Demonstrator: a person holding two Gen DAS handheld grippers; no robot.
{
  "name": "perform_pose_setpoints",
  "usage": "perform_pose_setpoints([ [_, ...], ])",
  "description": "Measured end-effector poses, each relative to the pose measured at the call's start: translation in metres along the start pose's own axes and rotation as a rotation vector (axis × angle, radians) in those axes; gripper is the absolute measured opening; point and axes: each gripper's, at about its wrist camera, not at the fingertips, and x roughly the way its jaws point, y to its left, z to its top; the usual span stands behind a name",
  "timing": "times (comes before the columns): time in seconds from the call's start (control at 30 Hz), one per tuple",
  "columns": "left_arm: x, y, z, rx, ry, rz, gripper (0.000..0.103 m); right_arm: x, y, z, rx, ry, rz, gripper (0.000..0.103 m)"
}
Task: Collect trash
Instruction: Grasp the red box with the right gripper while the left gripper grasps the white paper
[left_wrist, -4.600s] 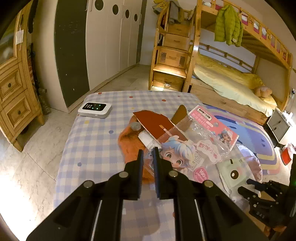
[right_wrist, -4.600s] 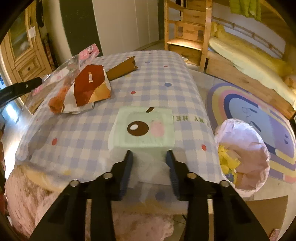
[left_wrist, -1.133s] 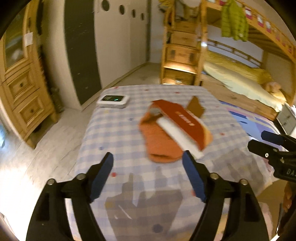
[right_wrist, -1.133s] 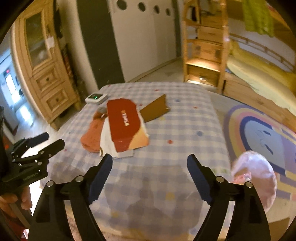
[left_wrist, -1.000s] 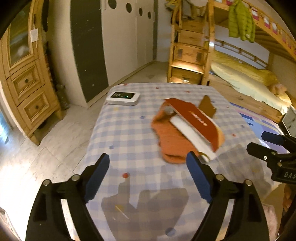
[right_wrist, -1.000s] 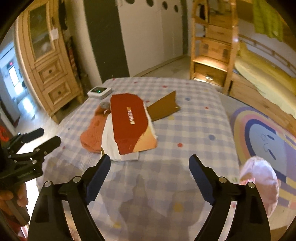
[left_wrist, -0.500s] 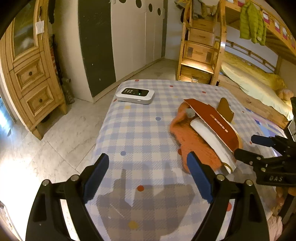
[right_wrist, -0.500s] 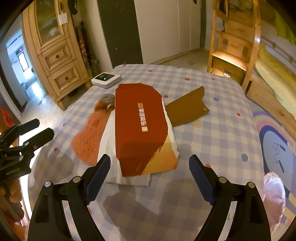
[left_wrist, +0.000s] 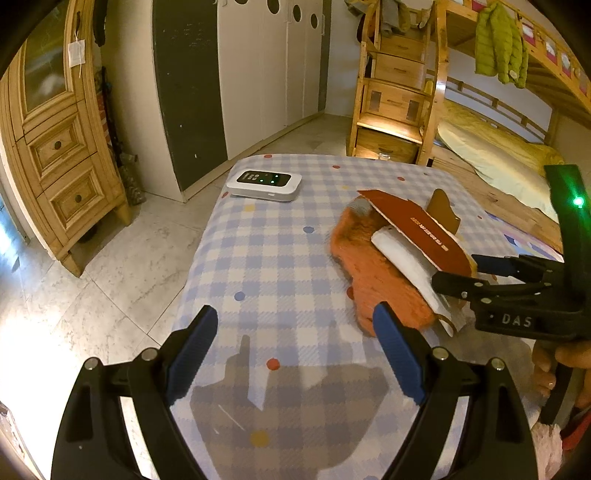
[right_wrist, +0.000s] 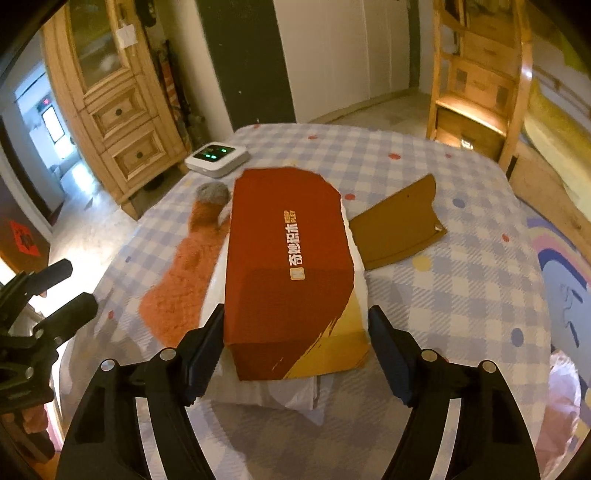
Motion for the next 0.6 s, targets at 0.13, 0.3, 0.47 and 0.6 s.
perform_pose_setpoints([
  [0.13, -0.006, -0.009, -0.001, 0.019, -0.004, -0.022, 0.084, -0.033, 0.004, -0.003, -0.019, -0.067, -0.053, 0.074],
  [0.3, -0.008, -0.03, -0.004, 0.051, 0.008, -0.096, 0.084, -0.075, -0.007, -0.017, 0.023, -0.132, -0.156, 0.074],
  [0.47, -0.005, -0.055, -0.007, 0.091, 0.024, -0.149, 0.069, -0.099, -0.023, -0.039, 0.058, -0.15, -0.264, 0.074],
  [0.6, 0.0, -0.072, -0.007, 0.122, 0.048, -0.202, 0.048, -0.115, -0.036, -0.053, 0.114, -0.174, -0.293, 0.074],
])
